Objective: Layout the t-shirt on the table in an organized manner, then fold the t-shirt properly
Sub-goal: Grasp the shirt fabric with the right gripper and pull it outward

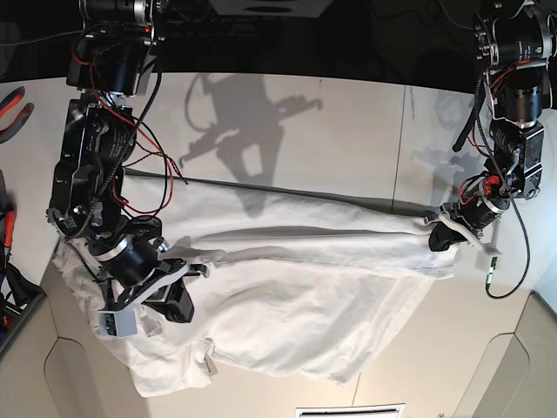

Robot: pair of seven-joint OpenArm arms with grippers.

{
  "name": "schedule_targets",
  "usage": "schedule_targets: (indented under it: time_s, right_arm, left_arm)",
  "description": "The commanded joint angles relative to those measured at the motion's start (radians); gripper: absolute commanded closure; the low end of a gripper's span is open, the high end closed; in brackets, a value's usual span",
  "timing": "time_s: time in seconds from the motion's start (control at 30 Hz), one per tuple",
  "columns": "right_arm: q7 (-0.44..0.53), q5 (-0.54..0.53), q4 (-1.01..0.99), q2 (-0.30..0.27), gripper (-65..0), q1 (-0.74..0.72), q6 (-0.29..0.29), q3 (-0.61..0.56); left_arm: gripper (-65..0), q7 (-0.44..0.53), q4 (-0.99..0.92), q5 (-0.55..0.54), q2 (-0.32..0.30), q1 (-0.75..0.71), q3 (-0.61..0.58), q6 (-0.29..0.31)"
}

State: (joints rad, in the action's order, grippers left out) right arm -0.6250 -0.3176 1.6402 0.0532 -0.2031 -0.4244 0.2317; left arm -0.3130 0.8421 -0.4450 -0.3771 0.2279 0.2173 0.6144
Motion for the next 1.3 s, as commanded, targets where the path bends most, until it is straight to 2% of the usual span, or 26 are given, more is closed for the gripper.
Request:
schedule_targets:
  time_s: [0.0,0.07,0.17,0.23,0.3,0.4,0.57,0.63,0.73,0.9,1.0,1.13,1.27]
  right_arm:
    - [0.022,0.016,0.053,0.003,0.0,-0.003,0.010,0.000]
    - [0.026,0.089,0.101,0.002,0.0,0.021,0.069,0.000]
    - [0.055,0.223,0.095,0.002,0.0,0.044,0.203,0.000]
    - [0.068,0.276,0.079,0.002,0.0,0.056,0.297,0.000]
    - [0.072,0.304,0.058,0.002,0.0,0.060,0.354,0.000]
    - [0.097,0.314,0.014,0.002,0.0,0.059,0.377,0.000]
    - [0.177,0.295,-0.165,0.002,0.0,0.021,0.376,0.000]
    - [0.200,0.256,-0.259,0.002,0.0,-0.016,0.355,0.000]
    - [0.227,0.219,-0.385,0.003,0.0,-0.076,0.280,0.000]
    - [0.267,0.175,-0.539,0.012,0.0,-0.175,0.261,0.000]
    - [0.270,0.117,-0.595,0.011,0.0,-0.223,0.177,0.000]
    - [0.262,0.015,-0.614,0.011,0.0,-0.248,0.033,0.000]
    - [0.215,-0.077,-0.614,0.011,0.0,-0.250,-0.090,0.000]
  left_arm:
    - [0.0,0.017,0.015,-0.015,-0.016,0.021,0.005,0.011]
    - [0.0,0.017,0.015,-0.015,-0.017,0.021,0.005,0.011]
    - [0.0,0.016,0.015,-0.015,-0.016,0.021,0.005,0.012]
    - [0.0,0.016,0.015,-0.015,-0.016,0.021,0.005,0.012]
    - [0.0,0.016,0.015,-0.015,-0.016,0.021,0.005,0.012]
    - [0.0,0.016,0.015,-0.015,-0.016,0.021,0.005,0.012]
    - [0.0,0.016,0.015,-0.015,-0.016,0.021,0.005,0.011]
    - [0.0,0.017,0.015,-0.015,-0.016,0.021,0.005,0.011]
    - [0.0,0.017,0.015,-0.015,-0.016,0.021,0.005,0.011]
    - [0.0,0.017,0.015,-0.015,-0.016,0.021,0.005,0.011]
    - [0.0,0.017,0.015,-0.015,-0.016,0.021,0.005,0.011]
    - [0.0,0.017,0.015,-0.015,-0.016,0.021,0.005,0.011]
    - [0.0,0.017,0.015,-0.015,-0.016,0.021,0.005,0.011]
